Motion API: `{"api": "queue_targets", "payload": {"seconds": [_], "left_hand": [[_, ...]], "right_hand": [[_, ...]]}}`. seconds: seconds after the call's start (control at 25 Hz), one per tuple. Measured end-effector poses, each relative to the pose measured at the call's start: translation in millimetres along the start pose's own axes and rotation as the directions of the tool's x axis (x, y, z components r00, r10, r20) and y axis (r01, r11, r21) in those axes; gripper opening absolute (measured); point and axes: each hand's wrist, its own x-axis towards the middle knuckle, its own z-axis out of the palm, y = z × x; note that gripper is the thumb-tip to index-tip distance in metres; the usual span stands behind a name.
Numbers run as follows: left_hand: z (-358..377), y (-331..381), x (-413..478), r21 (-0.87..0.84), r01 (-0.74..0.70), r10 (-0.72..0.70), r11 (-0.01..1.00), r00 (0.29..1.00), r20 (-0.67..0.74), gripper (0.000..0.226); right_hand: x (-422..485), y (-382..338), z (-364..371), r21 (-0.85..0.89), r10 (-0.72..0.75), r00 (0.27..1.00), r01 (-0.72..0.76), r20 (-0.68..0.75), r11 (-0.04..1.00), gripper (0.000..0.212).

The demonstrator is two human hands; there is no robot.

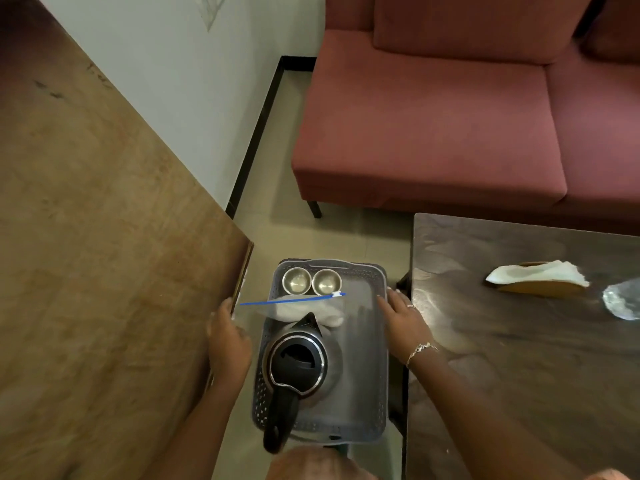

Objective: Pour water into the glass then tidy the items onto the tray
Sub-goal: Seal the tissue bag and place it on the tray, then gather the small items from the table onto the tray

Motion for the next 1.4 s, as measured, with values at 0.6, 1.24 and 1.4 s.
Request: {"api": "queue_targets", "payload": {"seconds": [0.6,1.24,1.4], "left_hand": [[87.1,140.0,-304.4,0.293,-0.705,0.621,0.646,0.708,0.336,0.066],[191.8,240.4,-418.8,0.150,-0.899,0.692,0.411,0.415,0.591,0.060],[228.9,269.2,-416.3,0.185,-0.884,0.650,0.429,0.444,0.616,0.058]], "right_hand": [[-288.3,140.1,-85.1,-0.066,0.213,0.960,-0.228,-0.180,0.971,0.073],[-442.5,285.7,-105.9,0.074,0.582,0.768,-0.586,-0.269,0.807,0.064],[-437.4,333.3,-112.6,-0.001,0.577,0.788,-0.591,-0.216,0.807,0.064]]}}
